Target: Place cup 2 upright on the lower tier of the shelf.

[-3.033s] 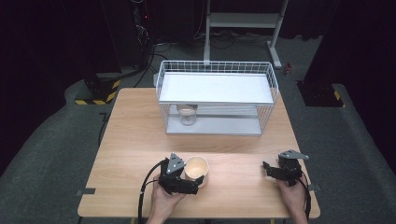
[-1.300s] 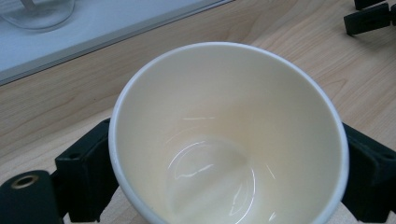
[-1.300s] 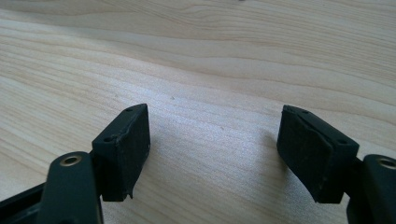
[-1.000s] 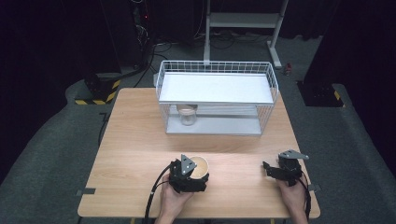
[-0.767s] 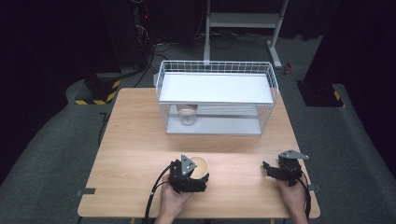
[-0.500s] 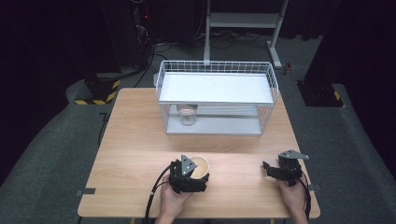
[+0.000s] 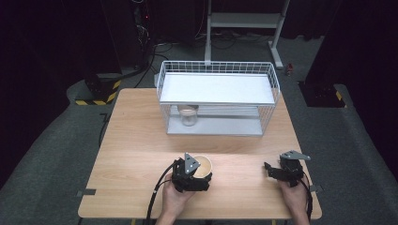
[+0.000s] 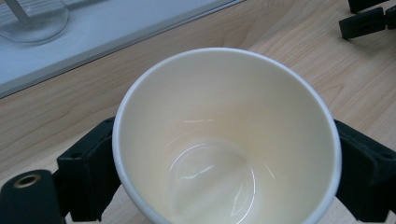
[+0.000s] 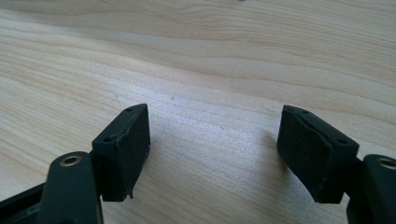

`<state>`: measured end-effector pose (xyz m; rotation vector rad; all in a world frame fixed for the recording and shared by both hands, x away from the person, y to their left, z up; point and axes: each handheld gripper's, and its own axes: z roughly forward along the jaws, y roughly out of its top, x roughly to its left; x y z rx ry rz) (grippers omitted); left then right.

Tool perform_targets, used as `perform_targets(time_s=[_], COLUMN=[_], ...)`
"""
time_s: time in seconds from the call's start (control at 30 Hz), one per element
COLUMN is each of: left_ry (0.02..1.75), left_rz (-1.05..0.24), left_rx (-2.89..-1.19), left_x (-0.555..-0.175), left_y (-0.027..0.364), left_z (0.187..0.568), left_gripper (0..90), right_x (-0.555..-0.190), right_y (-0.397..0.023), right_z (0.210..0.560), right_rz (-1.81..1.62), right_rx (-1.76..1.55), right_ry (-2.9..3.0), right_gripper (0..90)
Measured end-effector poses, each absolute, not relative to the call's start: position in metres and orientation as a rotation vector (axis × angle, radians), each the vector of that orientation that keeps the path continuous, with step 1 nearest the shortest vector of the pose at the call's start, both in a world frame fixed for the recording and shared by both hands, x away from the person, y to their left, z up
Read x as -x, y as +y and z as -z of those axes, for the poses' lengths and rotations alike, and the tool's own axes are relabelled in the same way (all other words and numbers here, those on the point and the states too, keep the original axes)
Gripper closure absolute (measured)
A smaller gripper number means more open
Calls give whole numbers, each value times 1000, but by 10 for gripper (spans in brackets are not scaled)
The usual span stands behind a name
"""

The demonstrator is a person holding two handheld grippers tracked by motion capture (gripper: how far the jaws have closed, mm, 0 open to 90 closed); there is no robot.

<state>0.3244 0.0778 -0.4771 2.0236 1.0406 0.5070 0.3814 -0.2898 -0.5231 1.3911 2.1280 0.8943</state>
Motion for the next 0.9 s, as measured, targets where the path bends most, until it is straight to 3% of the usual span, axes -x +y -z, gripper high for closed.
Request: perform_targets(time_s=[0.9], left_ry=[1016], left_rz=[-503], left_rx=[-2041], left_x=[-333], left_y=[69], left_z=[473], left_gripper=[105], right_x=[-381], right_y=[-290], right_z=[523], right_rz=[-894], right_rx=[-1391], right_ry=[2128], right_gripper=[259])
